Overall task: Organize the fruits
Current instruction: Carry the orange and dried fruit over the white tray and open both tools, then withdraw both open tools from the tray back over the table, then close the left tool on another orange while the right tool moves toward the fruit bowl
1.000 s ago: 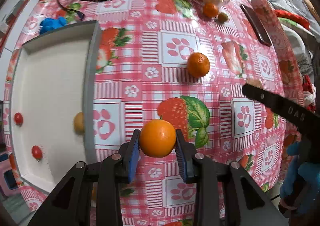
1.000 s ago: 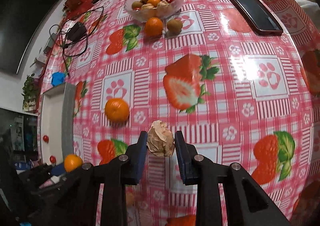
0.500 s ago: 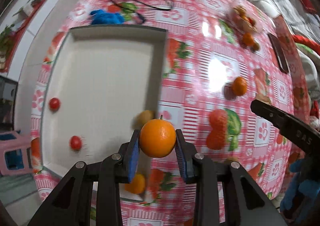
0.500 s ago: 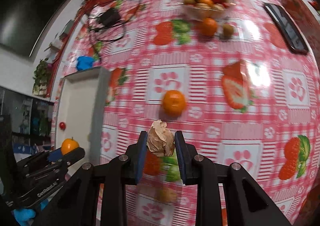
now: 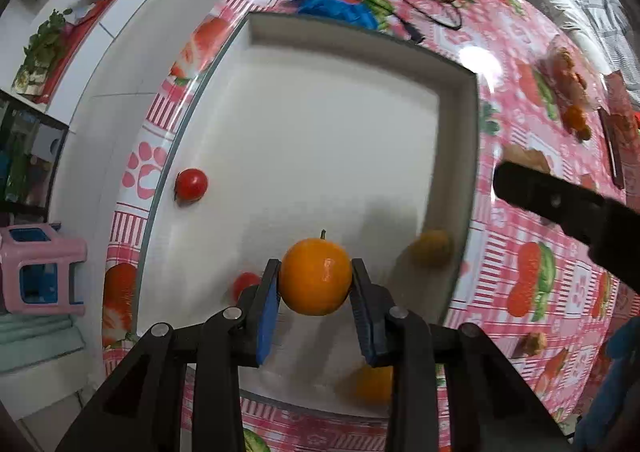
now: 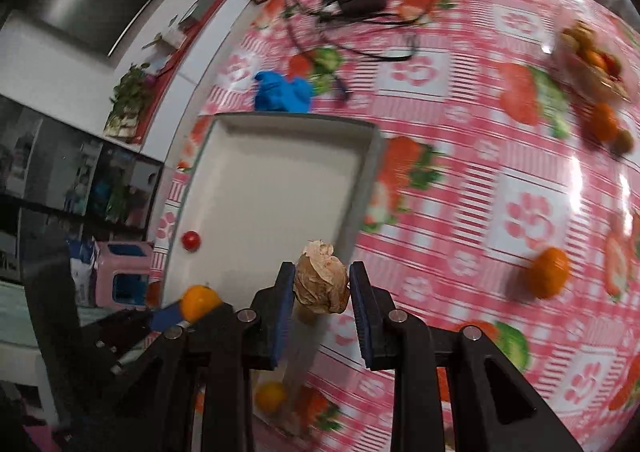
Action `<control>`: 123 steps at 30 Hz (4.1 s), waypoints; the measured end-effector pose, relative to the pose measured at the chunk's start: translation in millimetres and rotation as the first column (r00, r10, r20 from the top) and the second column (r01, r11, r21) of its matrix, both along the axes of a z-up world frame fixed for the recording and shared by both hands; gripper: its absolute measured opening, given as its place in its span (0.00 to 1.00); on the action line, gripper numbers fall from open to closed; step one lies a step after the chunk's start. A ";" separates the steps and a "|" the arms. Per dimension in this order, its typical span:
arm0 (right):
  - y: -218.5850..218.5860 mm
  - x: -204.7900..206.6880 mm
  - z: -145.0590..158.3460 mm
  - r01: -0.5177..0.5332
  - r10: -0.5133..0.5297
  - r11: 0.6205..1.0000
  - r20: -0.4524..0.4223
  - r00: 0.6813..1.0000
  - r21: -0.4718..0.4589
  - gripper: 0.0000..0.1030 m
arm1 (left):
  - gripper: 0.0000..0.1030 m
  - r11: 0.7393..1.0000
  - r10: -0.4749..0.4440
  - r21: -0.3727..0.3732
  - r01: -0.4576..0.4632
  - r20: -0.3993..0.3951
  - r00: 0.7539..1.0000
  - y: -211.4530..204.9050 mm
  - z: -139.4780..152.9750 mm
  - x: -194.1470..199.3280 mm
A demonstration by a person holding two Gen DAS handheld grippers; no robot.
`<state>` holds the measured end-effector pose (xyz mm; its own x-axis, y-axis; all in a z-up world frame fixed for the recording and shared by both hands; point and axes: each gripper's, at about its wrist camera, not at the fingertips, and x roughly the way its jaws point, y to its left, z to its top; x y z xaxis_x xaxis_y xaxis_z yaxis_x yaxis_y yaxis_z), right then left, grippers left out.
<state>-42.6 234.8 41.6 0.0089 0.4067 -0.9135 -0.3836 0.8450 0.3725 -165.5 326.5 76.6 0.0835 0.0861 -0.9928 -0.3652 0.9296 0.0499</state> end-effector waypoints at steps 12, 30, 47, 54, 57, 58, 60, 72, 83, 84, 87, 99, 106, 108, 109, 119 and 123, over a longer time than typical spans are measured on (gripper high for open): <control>45.9 -2.2 -33.5 -0.092 0.089 0.994 -0.052 0.995 -0.053 0.29 | 0.37 1.000 0.003 -0.003 -0.004 -0.040 0.999 11.8 -22.2 -8.2; 23.3 2.6 -8.3 -0.011 0.012 0.998 0.018 1.000 -0.055 1.00 | 0.77 0.998 -0.002 0.063 0.005 -0.047 0.999 11.0 -13.2 -7.4; -149.4 18.3 4.2 0.329 -0.323 0.929 0.060 0.944 -0.170 1.00 | 0.77 0.978 -0.207 0.027 0.207 -0.021 0.978 -90.8 11.5 27.7; -208.8 8.6 -16.0 0.387 -0.399 0.880 0.014 0.917 -0.276 1.00 | 0.78 0.962 -0.274 0.006 0.274 -0.051 0.960 -132.3 3.2 30.5; -219.8 1.6 -27.8 0.372 -0.394 0.872 -0.005 0.919 -0.320 1.00 | 0.78 0.954 -0.298 -0.002 0.299 -0.063 0.952 -148.2 1.3 33.7; -221.4 -0.9 -31.4 0.358 -0.383 0.871 -0.009 0.924 -0.337 1.00 | 0.78 0.953 -0.304 -0.004 0.304 -0.064 0.951 -153.6 1.3 34.3; -221.5 -4.3 -34.9 0.331 -0.356 0.869 0.002 0.935 -0.368 1.00 | 0.78 0.948 -0.317 -0.004 0.317 -0.061 0.947 -164.5 3.2 39.8; -244.6 -18.2 -53.6 0.291 -0.317 0.850 0.015 0.948 -0.438 1.00 | 0.78 0.937 -0.349 -0.006 0.349 -0.055 0.936 -198.0 8.3 62.8; -245.8 0.0 -33.1 0.303 -0.324 0.884 0.000 0.946 -0.356 1.00 | 0.78 0.941 -0.338 -0.036 0.337 -0.047 0.940 -207.4 10.1 87.2; -244.0 10.4 -22.6 0.315 -0.325 0.888 0.028 0.945 -0.334 1.00 | 0.78 0.941 -0.338 -0.037 0.337 -0.046 0.940 -208.1 10.1 90.3; -234.1 43.3 1.4 0.325 -0.309 0.901 0.101 0.946 -0.287 1.00 | 0.78 0.946 -0.323 -0.056 0.321 -0.046 0.945 -210.0 8.6 100.3; -196.9 151.9 4.8 0.304 -0.256 0.926 0.222 0.941 -0.223 0.88 | 0.78 0.959 -0.278 -0.066 0.276 -0.035 0.960 -208.7 -5.7 149.5; -177.4 161.7 -8.1 0.231 -0.174 0.945 0.245 0.954 -0.229 0.88 | 0.78 0.965 -0.254 -0.078 0.249 -0.067 0.965 -199.2 -20.6 153.2; -172.3 167.0 -12.9 0.221 -0.162 0.946 0.245 0.956 -0.236 0.85 | 0.78 0.967 -0.251 -0.072 0.246 -0.071 0.965 -196.8 -23.0 154.4; -169.9 169.3 -14.7 0.214 -0.155 0.948 0.247 0.957 -0.237 0.73 | 0.78 0.967 -0.247 -0.072 0.242 -0.073 0.966 -195.2 -24.1 155.4; -152.4 167.6 -24.2 0.130 -0.061 0.948 0.235 0.970 -0.291 0.33 | 0.78 0.963 -0.260 -0.089 0.254 -0.060 0.964 -195.3 -32.5 161.5; -180.0 159.9 -17.3 0.199 -0.174 0.967 0.160 0.972 -0.158 0.29 | 0.78 0.957 -0.282 -0.085 0.277 -0.049 0.958 -205.6 -33.6 171.3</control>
